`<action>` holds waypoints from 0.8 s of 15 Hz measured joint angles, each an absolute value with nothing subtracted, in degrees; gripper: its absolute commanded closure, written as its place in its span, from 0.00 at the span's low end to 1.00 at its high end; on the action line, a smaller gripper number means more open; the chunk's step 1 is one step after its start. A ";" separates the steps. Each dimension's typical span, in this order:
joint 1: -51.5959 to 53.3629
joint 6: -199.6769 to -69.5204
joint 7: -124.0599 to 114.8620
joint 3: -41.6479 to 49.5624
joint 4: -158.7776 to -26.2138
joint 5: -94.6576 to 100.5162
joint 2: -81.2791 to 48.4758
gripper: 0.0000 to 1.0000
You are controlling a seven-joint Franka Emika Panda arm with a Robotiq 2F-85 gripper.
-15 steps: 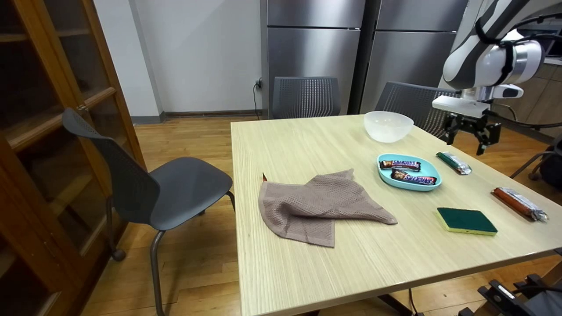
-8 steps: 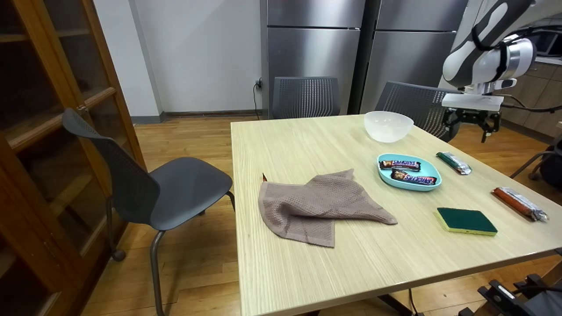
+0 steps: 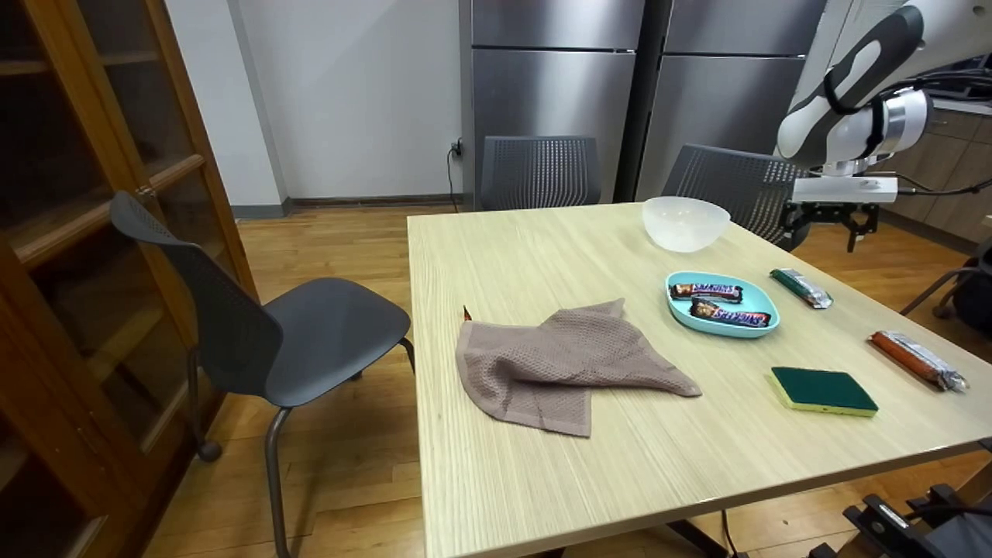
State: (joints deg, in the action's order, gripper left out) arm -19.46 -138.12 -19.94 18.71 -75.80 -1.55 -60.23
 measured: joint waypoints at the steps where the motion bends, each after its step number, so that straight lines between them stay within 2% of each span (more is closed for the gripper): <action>1: -19.45 -138.13 -19.95 18.70 -75.80 -1.55 -60.23 0.00; 12: -19.45 -138.63 -18.53 18.52 -75.98 -1.55 -61.86 0.00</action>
State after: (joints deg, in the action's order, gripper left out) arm -19.45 -138.63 -18.53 18.52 -75.98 -1.55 -61.86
